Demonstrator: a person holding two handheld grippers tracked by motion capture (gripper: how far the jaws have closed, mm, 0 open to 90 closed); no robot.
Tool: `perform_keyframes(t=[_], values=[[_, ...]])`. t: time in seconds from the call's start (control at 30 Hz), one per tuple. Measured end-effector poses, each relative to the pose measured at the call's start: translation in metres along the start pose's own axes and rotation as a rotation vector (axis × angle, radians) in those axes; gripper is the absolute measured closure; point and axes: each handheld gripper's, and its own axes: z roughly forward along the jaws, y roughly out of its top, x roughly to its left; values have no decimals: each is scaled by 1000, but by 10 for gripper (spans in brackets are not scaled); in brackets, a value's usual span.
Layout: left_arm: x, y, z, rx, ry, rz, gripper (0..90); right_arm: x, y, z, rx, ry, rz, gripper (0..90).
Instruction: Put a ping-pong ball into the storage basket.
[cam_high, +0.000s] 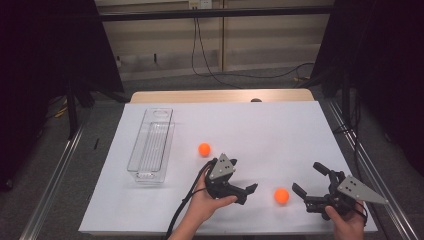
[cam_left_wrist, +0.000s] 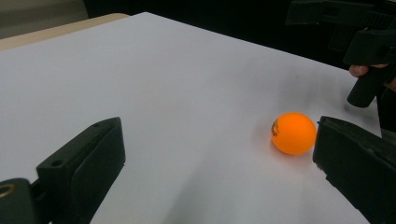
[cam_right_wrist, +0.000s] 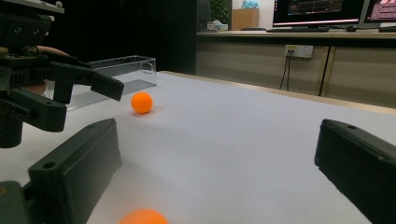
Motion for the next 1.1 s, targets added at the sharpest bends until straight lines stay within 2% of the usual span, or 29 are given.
perform_keyframes(t=[0.2, 1.1], values=[[-1, 2, 2, 0, -3, -9, 24, -1, 0, 1, 0, 1, 3, 0], [-8, 6, 23, 28, -39, 0, 24, -1, 0, 1, -3, 0, 5, 0]])
